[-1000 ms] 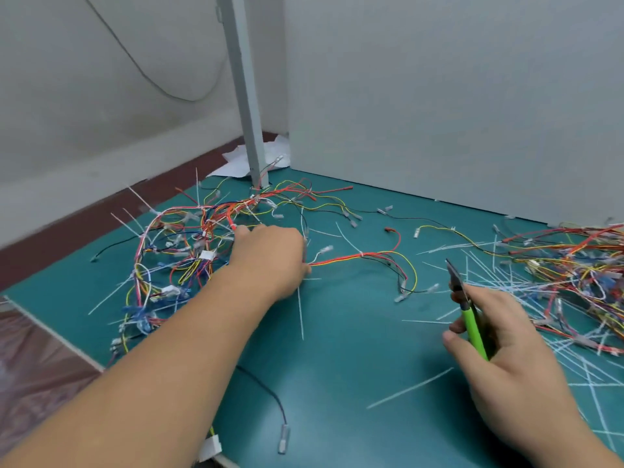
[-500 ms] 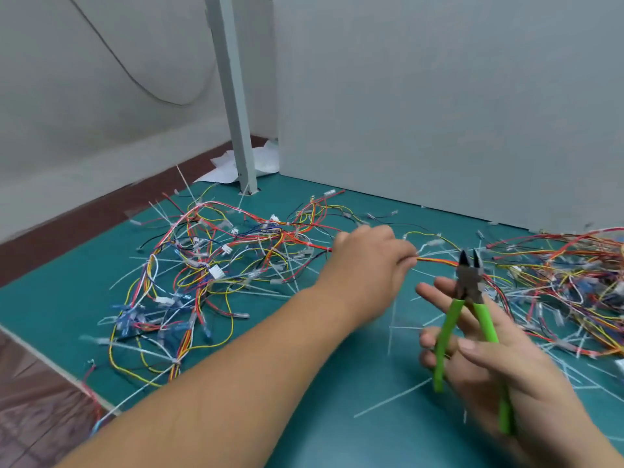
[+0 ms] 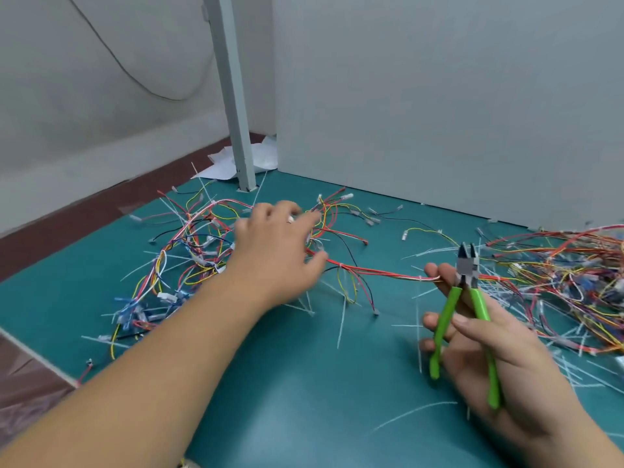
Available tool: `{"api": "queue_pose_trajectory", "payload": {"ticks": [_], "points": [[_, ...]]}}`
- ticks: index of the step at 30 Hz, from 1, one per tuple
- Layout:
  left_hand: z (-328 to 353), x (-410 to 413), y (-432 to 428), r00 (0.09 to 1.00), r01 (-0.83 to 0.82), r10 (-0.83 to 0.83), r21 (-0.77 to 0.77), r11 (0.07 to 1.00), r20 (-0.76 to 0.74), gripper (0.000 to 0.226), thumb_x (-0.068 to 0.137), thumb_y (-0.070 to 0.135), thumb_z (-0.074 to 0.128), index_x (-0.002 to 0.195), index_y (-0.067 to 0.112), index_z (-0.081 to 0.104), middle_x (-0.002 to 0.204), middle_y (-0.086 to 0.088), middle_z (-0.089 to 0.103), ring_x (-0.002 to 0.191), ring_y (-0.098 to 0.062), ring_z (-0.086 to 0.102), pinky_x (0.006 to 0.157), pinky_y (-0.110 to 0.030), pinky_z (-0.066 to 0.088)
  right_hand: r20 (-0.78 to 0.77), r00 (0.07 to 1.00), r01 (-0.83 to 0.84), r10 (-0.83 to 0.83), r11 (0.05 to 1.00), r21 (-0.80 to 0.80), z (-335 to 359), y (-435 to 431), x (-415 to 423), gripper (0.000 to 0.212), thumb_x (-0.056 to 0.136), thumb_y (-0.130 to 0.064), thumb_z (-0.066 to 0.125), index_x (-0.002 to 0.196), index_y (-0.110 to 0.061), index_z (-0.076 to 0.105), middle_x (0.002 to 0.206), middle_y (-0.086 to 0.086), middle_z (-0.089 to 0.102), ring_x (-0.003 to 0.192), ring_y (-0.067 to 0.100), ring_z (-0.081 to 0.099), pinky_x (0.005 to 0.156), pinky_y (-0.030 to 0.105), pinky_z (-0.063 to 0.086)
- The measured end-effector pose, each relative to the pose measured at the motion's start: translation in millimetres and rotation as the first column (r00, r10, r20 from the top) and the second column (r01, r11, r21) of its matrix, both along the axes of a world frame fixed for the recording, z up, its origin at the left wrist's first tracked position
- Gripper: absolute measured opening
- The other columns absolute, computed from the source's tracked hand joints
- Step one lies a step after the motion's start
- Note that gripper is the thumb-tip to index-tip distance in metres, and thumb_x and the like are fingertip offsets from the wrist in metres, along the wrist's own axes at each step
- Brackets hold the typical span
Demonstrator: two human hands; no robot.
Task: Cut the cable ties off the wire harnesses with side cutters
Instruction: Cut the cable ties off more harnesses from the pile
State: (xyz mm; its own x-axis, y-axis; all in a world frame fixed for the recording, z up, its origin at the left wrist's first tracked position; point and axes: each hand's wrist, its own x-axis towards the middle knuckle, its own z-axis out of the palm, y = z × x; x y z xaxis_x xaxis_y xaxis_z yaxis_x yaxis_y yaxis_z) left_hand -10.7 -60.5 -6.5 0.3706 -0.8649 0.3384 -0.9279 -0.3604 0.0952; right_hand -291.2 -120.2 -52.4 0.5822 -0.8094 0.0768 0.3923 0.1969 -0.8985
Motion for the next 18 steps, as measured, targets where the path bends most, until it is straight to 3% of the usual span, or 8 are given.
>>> {"api": "queue_pose_trajectory", "payload": {"ticks": [2,4,7,11,15,18], "points": [[4,19,4,0.991,-0.128,0.131,0.117,0.985,-0.023,0.06,0.086,0.074,0.05,0.137,0.043,0.052,0.138,0.006,0.05,0.129,-0.03,0.042,0.102,-0.05,0.035,-0.001,1.0,0.01,-0.01,1.0,0.012,-2,-2,-2,0.06,0.072,-0.014,0.067,0.132,-0.021,0.068,0.149,-0.006,0.056,0.087,0.02,0.061,0.074,0.041,0.043],[6,27,6,0.985,-0.136,0.15,0.154,0.979,-0.08,0.047,0.089,0.067,0.056,0.128,0.04,0.061,0.129,0.006,0.06,0.125,-0.03,0.051,0.101,-0.049,0.039,-0.015,1.0,0.004,-0.004,1.0,0.008,-3,-1,0,0.061,0.072,-0.015,0.068,0.132,-0.022,0.068,0.15,-0.007,0.056,0.089,0.02,0.06,0.073,0.04,0.044],[10,26,7,0.987,-0.091,0.098,0.059,0.994,-0.126,0.024,0.092,0.046,0.057,0.11,0.035,0.07,0.105,0.008,0.071,0.11,-0.027,0.062,0.094,-0.044,0.048,-0.044,0.999,-0.005,0.006,1.0,0.017,-6,1,1,0.06,0.072,-0.013,0.069,0.131,-0.025,0.069,0.149,-0.009,0.056,0.089,0.021,0.063,0.072,0.04,0.045],[12,21,2,0.983,-0.116,0.118,0.023,0.993,-0.142,0.022,0.092,0.032,0.051,0.095,0.024,0.072,0.089,0.002,0.072,0.093,-0.03,0.064,0.083,-0.04,0.053,-0.046,0.998,-0.043,0.044,0.999,0.01,-6,3,0,0.061,0.071,-0.014,0.072,0.132,-0.025,0.068,0.15,-0.008,0.056,0.087,0.019,0.067,0.073,0.042,0.044],[17,24,-5,0.892,-0.181,0.051,-0.253,0.95,-0.449,0.026,0.094,0.025,0.052,0.078,0.02,0.073,0.069,0.007,0.07,0.073,-0.021,0.066,0.065,-0.03,0.049,-0.05,0.997,-0.053,0.054,0.998,0.027,-5,4,-1,0.06,0.073,-0.01,0.068,0.132,-0.022,0.068,0.149,-0.006,0.057,0.086,0.023,0.065,0.071,0.042,0.043],[15,20,-9,0.758,-0.236,-0.106,-0.423,0.875,-0.643,0.015,0.095,0.023,0.057,0.087,0.026,0.07,0.077,0.008,0.072,0.075,-0.018,0.069,0.071,-0.031,0.053,-0.052,0.997,-0.052,0.055,0.997,0.052,-4,4,-1,0.06,0.073,-0.007,0.064,0.131,-0.023,0.069,0.147,-0.005,0.059,0.085,0.023,0.065,0.071,0.043,0.043]]}}
